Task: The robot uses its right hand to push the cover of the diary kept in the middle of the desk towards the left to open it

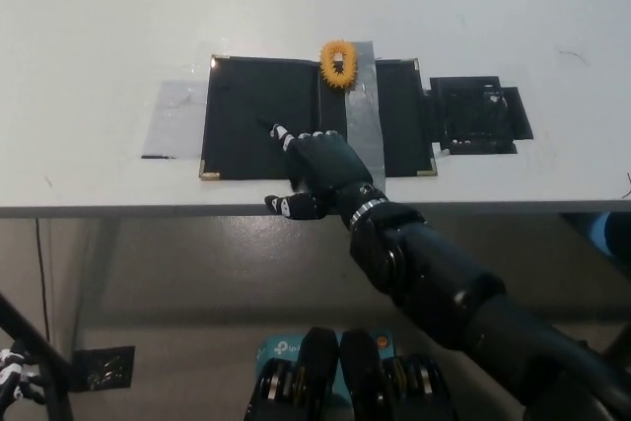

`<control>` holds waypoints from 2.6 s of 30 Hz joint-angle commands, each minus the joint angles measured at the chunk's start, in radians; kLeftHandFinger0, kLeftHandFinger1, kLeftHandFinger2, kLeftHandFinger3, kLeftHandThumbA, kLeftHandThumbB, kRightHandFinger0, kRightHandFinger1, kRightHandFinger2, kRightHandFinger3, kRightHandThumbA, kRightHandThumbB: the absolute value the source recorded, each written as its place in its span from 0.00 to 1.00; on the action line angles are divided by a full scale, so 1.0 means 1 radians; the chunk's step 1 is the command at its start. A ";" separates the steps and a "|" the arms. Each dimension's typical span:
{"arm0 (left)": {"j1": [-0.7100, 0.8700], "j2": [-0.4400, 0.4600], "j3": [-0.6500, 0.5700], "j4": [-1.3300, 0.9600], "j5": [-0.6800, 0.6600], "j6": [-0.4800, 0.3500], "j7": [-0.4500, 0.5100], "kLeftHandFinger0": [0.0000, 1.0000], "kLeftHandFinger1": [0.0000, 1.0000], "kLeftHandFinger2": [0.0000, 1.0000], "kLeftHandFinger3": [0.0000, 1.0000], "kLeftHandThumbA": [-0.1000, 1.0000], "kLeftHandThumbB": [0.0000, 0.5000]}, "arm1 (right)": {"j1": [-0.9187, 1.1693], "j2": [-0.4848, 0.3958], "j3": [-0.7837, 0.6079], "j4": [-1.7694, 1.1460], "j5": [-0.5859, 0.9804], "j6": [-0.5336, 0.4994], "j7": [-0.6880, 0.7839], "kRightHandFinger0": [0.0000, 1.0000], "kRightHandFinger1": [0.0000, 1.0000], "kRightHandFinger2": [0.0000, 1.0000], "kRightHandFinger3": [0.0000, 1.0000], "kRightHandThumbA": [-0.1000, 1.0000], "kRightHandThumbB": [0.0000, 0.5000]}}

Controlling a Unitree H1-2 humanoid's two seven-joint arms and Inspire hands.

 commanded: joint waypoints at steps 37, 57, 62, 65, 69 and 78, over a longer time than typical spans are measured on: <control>0.048 0.016 0.030 0.014 -0.008 -0.061 -0.015 0.36 0.41 0.22 0.33 0.64 1.00 | 0.640 -0.131 -1.009 -1.230 1.092 0.362 0.176 0.90 0.90 0.91 1.00 1.00 0.29; 0.058 0.017 0.040 0.036 -0.010 -0.050 -0.016 0.39 0.43 0.20 0.33 0.62 1.00 | 0.885 -0.025 -1.230 -0.931 0.895 0.066 0.197 0.45 0.52 0.54 0.61 1.00 0.43; 0.067 0.011 0.039 0.037 -0.010 -0.058 -0.015 0.41 0.44 0.21 0.33 0.64 1.00 | 0.915 -0.024 -1.174 -0.856 0.784 -0.014 0.183 0.43 0.49 0.50 0.55 1.00 0.55; 0.067 0.011 0.037 0.046 -0.009 -0.059 -0.015 0.40 0.43 0.21 0.33 0.64 1.00 | 0.941 -0.015 -1.146 -0.790 0.753 -0.073 0.180 0.36 0.44 0.47 0.52 1.00 0.51; 0.062 0.014 0.037 0.046 -0.005 -0.068 -0.015 0.39 0.42 0.20 0.33 0.64 1.00 | 0.941 -0.014 -1.117 -0.747 0.742 -0.102 0.178 0.37 0.43 0.46 0.51 1.00 0.56; 0.065 0.010 0.046 0.034 -0.013 -0.050 -0.004 0.38 0.41 0.18 0.31 0.62 1.00 | 0.934 -0.009 -1.089 -0.701 0.757 -0.142 0.183 0.36 0.45 0.49 0.52 1.00 0.55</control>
